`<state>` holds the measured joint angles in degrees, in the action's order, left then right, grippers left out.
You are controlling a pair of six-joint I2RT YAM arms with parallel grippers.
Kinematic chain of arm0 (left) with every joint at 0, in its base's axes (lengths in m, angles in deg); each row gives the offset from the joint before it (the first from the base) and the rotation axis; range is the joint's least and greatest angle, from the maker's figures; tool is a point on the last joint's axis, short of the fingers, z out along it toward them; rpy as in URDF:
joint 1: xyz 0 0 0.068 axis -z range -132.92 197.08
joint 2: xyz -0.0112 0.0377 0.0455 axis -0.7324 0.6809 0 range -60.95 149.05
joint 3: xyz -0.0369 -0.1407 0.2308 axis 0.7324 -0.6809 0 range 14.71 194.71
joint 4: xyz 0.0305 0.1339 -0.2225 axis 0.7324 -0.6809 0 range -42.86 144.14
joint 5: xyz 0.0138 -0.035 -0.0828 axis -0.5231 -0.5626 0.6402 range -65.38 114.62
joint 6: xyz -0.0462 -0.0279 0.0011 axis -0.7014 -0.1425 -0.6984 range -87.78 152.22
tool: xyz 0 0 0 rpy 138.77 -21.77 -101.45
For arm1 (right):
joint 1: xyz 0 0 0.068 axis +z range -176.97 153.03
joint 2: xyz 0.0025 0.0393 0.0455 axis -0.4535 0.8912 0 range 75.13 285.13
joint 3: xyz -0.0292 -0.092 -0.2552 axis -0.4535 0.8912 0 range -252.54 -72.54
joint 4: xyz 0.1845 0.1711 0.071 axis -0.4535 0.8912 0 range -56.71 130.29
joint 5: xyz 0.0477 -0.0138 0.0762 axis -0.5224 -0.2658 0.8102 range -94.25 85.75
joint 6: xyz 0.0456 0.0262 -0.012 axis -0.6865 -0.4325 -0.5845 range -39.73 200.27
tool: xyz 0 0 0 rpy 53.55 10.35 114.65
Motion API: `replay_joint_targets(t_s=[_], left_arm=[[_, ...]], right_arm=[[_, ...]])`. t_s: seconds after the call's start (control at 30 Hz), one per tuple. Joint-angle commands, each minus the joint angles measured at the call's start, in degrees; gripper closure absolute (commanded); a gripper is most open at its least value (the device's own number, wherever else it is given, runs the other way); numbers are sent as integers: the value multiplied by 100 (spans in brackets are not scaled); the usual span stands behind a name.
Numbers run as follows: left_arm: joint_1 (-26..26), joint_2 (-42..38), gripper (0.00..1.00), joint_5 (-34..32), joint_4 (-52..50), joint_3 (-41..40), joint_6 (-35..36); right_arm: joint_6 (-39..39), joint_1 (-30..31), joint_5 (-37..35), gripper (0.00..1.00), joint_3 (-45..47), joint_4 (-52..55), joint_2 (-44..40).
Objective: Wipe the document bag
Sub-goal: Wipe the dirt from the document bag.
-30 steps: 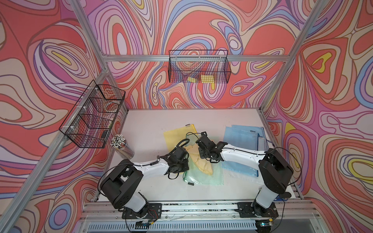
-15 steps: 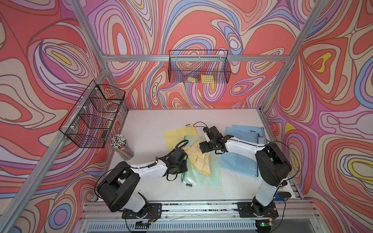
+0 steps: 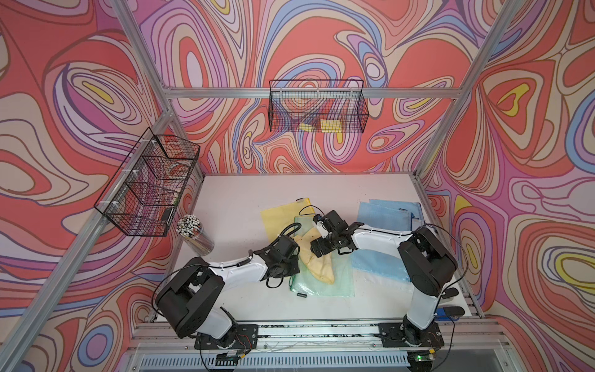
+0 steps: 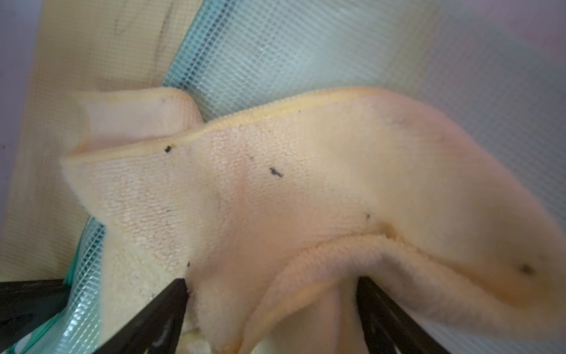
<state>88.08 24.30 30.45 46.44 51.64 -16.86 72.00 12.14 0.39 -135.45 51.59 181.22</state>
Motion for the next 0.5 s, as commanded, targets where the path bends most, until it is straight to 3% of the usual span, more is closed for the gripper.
replay_joint_targets(t_s=[0.0, 0.2, 0.37, 0.47], left_arm=[[14, 184, 100, -30, -144, 58, 48], [18, 154, 100, -63, -194, 56, 72], [14, 107, 100, -80, -245, 49, 90], [15, 69, 100, -81, -282, 38, 100]], right_arm=[[-244, 78, -55, 19, 292, -50, 202], [-564, 75, -393, 53, 483, -205, 49], [-535, 19, -1037, 91, 259, 29, 63], [-450, -277, -1201, 100, -132, 271, 250]])
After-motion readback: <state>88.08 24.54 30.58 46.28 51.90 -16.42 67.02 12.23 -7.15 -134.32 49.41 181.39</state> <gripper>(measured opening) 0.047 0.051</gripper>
